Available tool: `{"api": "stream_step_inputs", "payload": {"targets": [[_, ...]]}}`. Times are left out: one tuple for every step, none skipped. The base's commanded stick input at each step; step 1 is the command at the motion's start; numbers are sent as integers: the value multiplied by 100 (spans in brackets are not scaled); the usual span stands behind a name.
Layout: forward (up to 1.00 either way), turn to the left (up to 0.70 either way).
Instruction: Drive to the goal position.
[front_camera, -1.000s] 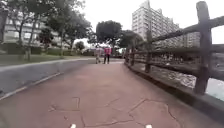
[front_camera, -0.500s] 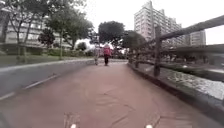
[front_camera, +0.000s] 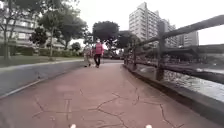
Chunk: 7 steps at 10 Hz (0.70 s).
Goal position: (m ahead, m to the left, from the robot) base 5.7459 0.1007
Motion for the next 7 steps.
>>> {"api": "stream_step_inputs", "payload": {"targets": [[100,0],[100,0],[100,0],[100,0],[100,0],[100,0],[100,0]]}}
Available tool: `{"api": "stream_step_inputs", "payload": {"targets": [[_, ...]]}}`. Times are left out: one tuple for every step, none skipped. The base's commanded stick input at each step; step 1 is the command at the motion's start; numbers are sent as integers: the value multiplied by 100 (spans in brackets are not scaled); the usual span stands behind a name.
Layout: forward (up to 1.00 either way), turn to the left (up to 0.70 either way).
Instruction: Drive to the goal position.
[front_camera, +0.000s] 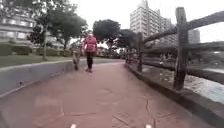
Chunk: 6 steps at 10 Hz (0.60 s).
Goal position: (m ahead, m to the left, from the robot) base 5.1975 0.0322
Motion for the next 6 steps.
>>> {"api": "stream_step_inputs", "payload": {"targets": [[100,0],[100,0],[100,0],[100,0],[100,0],[100,0]]}}
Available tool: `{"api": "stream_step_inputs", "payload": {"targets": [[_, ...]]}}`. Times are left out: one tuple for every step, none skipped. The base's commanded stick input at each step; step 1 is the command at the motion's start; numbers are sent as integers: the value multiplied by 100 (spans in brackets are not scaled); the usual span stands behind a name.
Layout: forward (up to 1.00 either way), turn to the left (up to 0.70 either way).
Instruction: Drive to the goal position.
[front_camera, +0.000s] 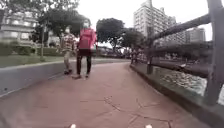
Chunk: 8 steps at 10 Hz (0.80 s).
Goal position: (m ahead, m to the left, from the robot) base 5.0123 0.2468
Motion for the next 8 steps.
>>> {"api": "stream_step_inputs", "payload": {"targets": [[100,0],[100,0],[100,0],[100,-10],[100,-40],[100,-40],[100,-40],[100,-2]]}}
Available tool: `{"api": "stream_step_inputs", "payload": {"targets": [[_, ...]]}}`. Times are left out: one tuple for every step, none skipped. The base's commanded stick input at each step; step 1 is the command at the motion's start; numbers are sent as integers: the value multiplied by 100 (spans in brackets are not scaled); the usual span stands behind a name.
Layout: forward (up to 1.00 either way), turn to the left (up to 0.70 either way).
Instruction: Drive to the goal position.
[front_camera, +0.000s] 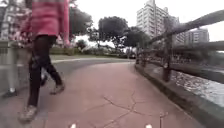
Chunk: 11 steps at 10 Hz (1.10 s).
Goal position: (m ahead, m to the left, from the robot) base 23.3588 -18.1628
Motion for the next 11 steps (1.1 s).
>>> {"api": "stream_step_inputs", "payload": {"targets": [[100,0],[100,0],[100,0],[100,0],[100,0],[100,0],[100,0],[100,0],[100,0],[100,0],[100,0]]}}
